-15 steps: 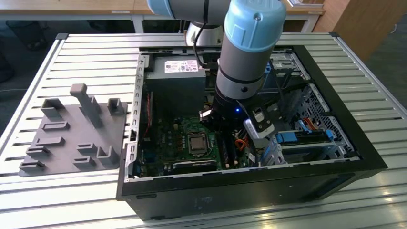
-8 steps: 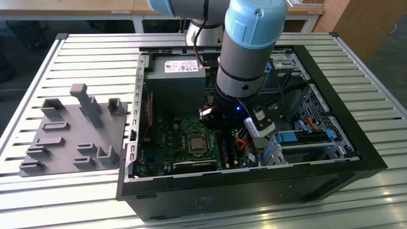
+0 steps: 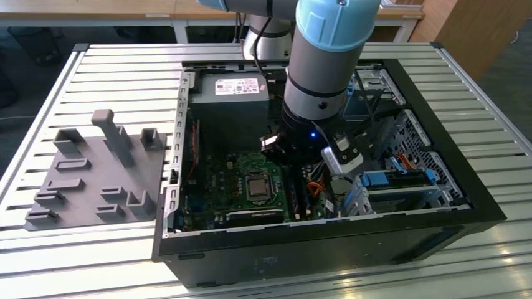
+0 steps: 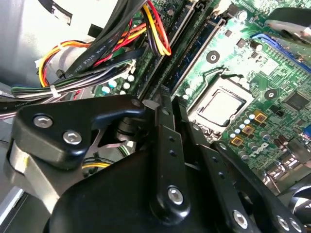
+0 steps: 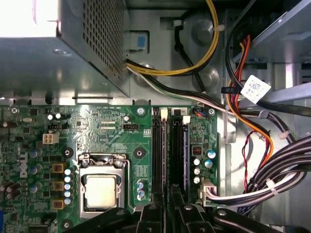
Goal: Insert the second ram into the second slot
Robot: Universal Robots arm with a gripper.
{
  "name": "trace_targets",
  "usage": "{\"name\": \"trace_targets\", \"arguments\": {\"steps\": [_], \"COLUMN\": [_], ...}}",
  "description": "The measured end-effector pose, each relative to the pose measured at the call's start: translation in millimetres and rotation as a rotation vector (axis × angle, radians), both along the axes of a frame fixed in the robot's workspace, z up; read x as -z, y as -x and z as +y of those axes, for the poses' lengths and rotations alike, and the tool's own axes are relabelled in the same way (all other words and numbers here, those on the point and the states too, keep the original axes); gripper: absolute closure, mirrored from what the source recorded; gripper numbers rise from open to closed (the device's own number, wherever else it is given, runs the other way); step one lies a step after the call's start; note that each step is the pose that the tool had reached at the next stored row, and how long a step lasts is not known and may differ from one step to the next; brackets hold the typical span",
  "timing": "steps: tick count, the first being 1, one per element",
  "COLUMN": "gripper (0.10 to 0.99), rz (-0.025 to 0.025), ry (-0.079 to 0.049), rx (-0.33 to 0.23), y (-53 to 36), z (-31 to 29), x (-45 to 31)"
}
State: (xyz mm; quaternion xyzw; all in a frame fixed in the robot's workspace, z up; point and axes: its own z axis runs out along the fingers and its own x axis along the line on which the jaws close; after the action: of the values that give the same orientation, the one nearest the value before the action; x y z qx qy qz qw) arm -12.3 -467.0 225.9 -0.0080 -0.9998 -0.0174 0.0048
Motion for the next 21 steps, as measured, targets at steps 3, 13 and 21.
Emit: {"name": "trace_targets", "arguments": {"steps": [3,13,21], "gripper": [0.957,0.980,0.980], "rz": [0.0000,0.0006,0.0011], "ry": [0.000,0.002,0.004], "rx": [0.000,0.000,0.000], "y": [0.0,0.1,-0.1], "z": [0.0,-0.2,0.3], "x": [0.0,6.9,10.3]}}
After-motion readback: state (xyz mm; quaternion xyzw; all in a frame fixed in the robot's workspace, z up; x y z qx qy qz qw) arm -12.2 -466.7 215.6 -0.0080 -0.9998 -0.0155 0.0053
